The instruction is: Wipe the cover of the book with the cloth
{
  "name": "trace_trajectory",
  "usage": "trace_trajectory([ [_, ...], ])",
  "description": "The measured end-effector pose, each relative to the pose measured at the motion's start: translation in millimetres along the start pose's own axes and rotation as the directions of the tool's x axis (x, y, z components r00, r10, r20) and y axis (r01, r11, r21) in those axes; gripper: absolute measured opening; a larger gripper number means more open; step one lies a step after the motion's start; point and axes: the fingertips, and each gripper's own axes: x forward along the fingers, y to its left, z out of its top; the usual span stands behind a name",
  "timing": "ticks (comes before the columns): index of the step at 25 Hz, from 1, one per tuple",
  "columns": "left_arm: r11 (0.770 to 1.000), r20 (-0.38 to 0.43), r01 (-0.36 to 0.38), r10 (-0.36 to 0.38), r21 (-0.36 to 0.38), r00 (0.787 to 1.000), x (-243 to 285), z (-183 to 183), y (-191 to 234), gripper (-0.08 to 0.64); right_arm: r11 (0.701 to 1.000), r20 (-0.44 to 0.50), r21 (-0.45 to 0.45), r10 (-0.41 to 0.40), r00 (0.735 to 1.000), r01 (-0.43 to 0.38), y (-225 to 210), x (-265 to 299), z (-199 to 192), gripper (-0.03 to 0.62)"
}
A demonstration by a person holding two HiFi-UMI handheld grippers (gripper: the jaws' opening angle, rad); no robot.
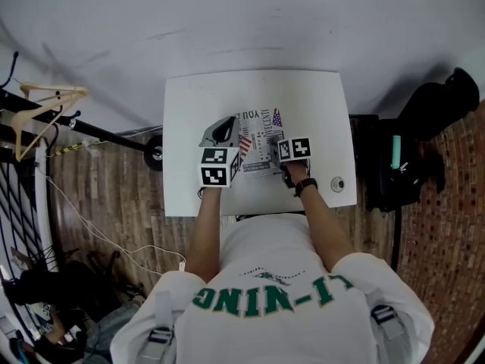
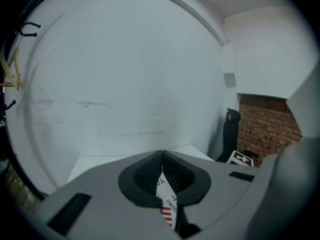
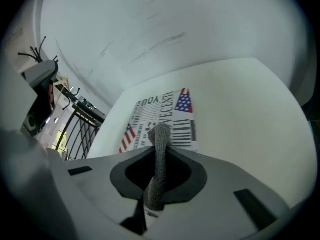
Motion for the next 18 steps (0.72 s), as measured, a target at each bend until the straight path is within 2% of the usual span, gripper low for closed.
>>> trace_trajectory([
  [2,1.0,-0.002,-0.024,0.024,-0.014,1.0,-6.7,-4.8,9.8,0.014,0.996,-0.007,-0.014,0.093,0.996,-0.093,35.2,8.3,-1.3,0.044],
  [5,0.997,-0.008,-0.061,0.061,-0.037,0.998,-18.4,-12.4,25.0,0.015,0.976,-0.053,-0.093,0.194,0.98,-0.198,92.2,24.6,-11.9,0.044],
  [7,0.995,-0.009,-0.084,0.084,-0.049,0.996,-26.1,-16.0,33.8,0.015,0.963,-0.099,-0.16,0.203,0.974,-0.217,117.5,37.0,-24.0,0.044],
  [11,0.992,-0.011,-0.113,0.112,-0.061,0.994,-36.3,-21.0,45.5,0.014,0.934,-0.14,-0.304,0.148,0.979,-0.185,132.4,51.2,-40.8,0.043],
  [13,0.991,-0.01,-0.114,0.114,-0.075,0.993,-38.6,-21.5,49.4,0.014,0.938,-0.137,-0.295,0.148,0.979,-0.183,129.2,50.5,-39.7,0.043],
  [18,0.993,0.015,-0.082,0.083,-0.089,0.996,-31.3,-12.4,43.7,0.014,0.975,-0.105,-0.166,0.133,0.986,-0.149,88.8,32.9,-33.7,0.043],
])
